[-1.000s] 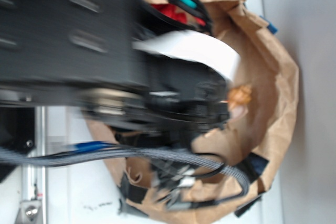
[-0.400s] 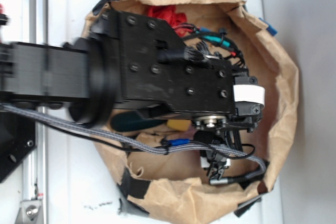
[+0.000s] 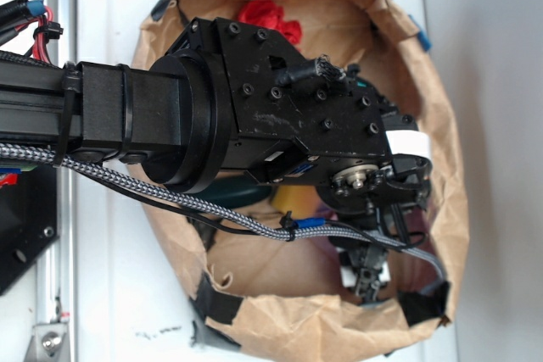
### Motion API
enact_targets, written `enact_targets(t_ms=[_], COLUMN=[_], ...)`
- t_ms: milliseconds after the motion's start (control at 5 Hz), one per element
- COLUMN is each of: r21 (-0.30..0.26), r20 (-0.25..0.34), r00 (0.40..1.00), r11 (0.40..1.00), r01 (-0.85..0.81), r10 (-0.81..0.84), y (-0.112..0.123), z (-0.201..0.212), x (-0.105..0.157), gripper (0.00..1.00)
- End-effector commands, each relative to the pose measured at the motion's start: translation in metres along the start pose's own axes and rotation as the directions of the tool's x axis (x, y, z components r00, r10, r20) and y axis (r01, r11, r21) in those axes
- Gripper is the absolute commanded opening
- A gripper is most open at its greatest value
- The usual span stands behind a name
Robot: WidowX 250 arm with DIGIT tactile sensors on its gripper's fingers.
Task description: Grab the shell.
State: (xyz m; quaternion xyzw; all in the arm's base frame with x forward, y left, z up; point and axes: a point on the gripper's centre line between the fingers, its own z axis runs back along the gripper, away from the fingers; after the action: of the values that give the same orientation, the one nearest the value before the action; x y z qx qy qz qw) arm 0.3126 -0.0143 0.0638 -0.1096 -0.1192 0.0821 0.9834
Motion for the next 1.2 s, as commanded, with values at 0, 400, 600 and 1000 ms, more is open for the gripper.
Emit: enact_targets(t_ms=[0,400,600,1000], r21=[-0.010,-0.010,-0.010,-0.092], r20=[0.060,0.060,0.060,0.015], r00=[0.998,0.998,0.998,0.991], r11=[1.000,1.000,1.000,0.987], r01=[-0.003,-0.003,-0.003,-0.130], r10=[0.004,0.004,0.004,0.132], y=[-0.001,-0.001,-0.001,0.022], z=[0.017,0.017,0.017,0.020], x=[0.011,0.011,0.011,-0.026], gripper=[1.00,1.00,1.00,1.00])
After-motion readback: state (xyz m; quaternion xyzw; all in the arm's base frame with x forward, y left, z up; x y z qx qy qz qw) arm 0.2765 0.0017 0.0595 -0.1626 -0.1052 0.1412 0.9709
